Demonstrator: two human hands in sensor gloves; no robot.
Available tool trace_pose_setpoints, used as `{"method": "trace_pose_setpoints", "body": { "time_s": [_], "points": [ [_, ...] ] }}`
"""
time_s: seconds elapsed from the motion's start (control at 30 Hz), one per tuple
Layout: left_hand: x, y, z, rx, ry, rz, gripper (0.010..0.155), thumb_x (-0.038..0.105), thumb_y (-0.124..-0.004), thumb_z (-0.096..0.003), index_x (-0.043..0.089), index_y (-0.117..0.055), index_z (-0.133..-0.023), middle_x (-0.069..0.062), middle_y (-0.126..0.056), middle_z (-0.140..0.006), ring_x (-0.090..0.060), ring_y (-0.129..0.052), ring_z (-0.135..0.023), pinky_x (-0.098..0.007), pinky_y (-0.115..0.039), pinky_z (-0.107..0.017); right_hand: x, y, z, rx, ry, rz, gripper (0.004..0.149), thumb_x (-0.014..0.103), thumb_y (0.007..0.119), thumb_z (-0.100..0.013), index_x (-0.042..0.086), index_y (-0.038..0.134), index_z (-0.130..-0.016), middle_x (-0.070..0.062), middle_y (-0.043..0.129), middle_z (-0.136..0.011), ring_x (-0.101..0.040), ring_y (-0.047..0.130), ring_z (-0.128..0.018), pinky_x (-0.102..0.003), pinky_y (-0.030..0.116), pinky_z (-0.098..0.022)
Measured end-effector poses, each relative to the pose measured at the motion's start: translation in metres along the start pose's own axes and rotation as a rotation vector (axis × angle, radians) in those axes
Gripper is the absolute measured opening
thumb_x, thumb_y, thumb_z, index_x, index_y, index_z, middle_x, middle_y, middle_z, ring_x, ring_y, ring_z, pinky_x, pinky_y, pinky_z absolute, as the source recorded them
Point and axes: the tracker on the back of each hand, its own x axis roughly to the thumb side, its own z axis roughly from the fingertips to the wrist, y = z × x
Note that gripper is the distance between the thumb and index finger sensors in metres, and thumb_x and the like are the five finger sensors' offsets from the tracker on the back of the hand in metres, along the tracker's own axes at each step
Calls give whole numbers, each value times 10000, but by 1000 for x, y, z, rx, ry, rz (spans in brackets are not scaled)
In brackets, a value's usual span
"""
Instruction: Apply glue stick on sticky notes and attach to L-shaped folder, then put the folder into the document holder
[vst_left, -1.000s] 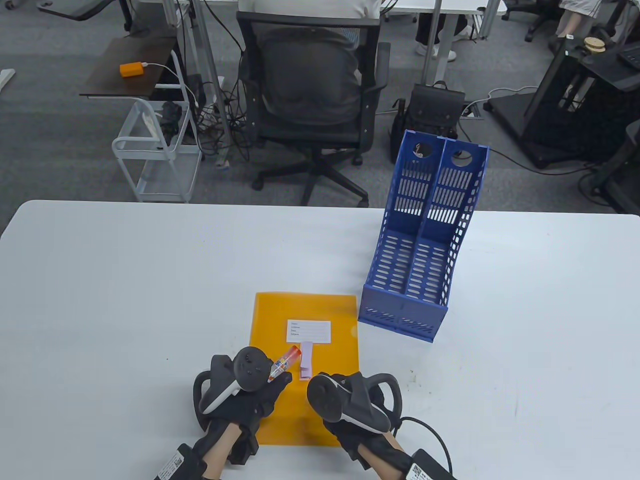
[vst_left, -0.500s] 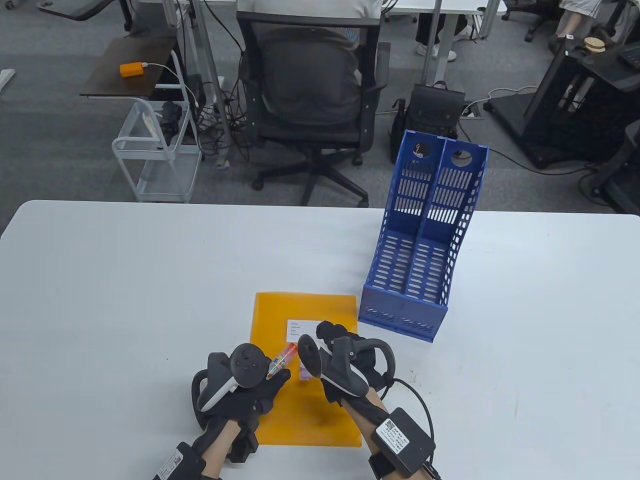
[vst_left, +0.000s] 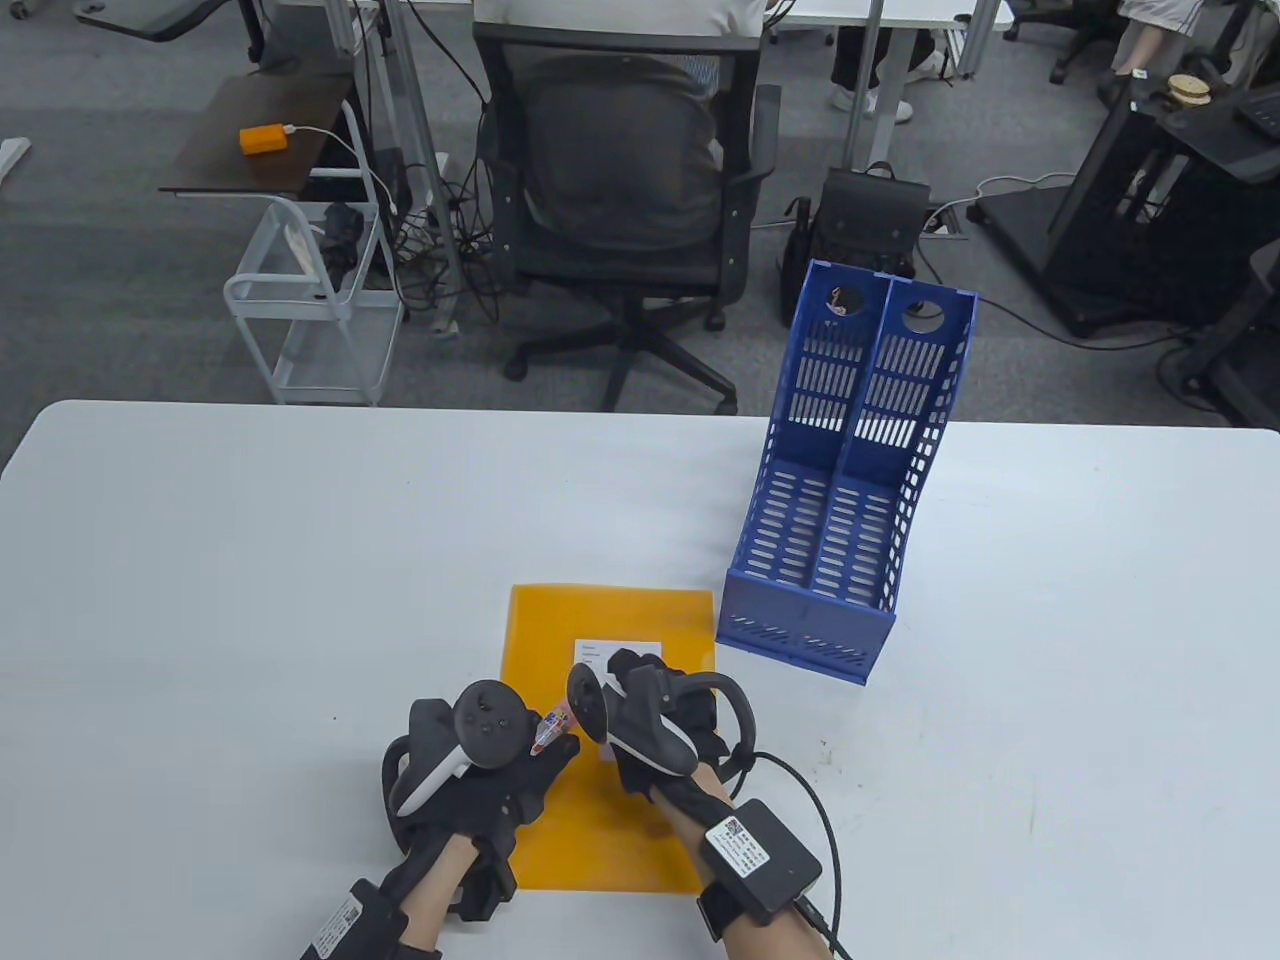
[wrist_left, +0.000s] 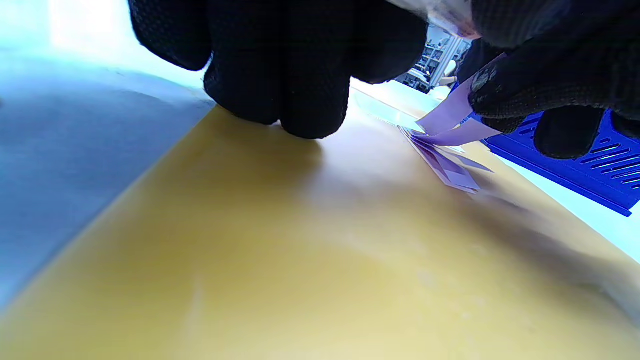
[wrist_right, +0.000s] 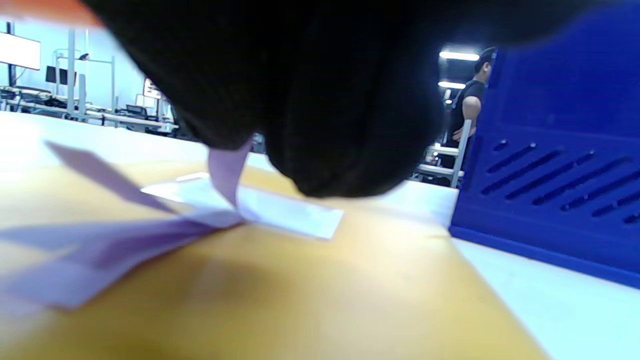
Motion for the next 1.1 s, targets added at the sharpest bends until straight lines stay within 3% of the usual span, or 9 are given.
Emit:
{"method": "trace_pose_setpoints", "body": {
  "time_s": [0.2,1.1],
  "points": [
    [1,0,0,-5,2,-10,591,616,-644,-476,164,-779,-833,-111,-930,-868,-329,-889,-827,-577,-665,-671,3,5,3,81,-31,-38,399,318,910,-421,129,902,-773,-137,1017,-658,-236,1045,-288,-314,854,-85],
    [0,0,0,-9,13,-3,591,619,-646,-475,170,-776,-837,-101,-927,-875,-317,-886,-833,-579,-661,-672,15,9,16,158,-89,51,396,344,909,-423,148,935,-766,-180,967,-747,-258,1033,-353,-332,855,-124]
  ]
}}
